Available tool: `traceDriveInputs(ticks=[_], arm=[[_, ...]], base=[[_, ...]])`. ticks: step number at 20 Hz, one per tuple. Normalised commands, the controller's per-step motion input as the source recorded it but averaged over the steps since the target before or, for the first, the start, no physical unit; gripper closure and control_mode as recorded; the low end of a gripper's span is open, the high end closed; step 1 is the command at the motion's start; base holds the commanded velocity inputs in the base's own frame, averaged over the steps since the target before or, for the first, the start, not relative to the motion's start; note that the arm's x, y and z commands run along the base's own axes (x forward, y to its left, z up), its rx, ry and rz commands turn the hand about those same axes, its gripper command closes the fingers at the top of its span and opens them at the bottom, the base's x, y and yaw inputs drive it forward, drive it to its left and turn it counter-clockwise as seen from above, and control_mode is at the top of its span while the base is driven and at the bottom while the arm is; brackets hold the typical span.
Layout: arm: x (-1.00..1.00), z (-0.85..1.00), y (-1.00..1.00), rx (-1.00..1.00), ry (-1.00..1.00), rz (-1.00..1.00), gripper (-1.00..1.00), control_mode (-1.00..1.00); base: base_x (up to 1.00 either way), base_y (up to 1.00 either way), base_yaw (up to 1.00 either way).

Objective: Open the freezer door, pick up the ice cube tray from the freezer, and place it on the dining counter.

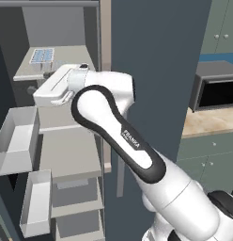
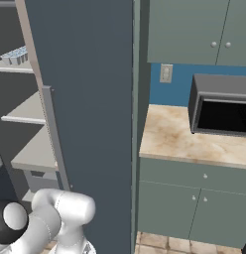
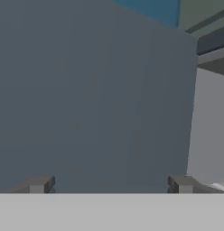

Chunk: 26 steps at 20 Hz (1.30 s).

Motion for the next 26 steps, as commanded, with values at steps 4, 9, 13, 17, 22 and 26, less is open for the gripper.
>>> traceDriveInputs(ticks=[4,9,13,17,22,26], arm=[[-0.18,0.11,-0.68,0.0,0.09,-0.23,-1.0,-1.0],[-0.26,0.12,-0.69,0.0,0.11,-0.22,-1.0,-1.0],[-0.31,0.07,-0.69,0.0,0.11,-0.2,-1.0,-1.0],[-0.33,0.03,-0.71,0.0,0.09,-0.19,-1.0,-1.0],[-0.37,0.0,-0.67,0.0,0.08,-0.19,-1.0,-1.0],[-0.39,0.0,-0.65,0.0,0.08,-0.19,-1.0,-1.0]], base=[[0.0,0.0,0.0],[0.0,0.0,0.0],[0.0,0.0,0.0],[0.0,0.0,0.0],[0.0,0.0,0.0],[0.0,0.0,0.0]])
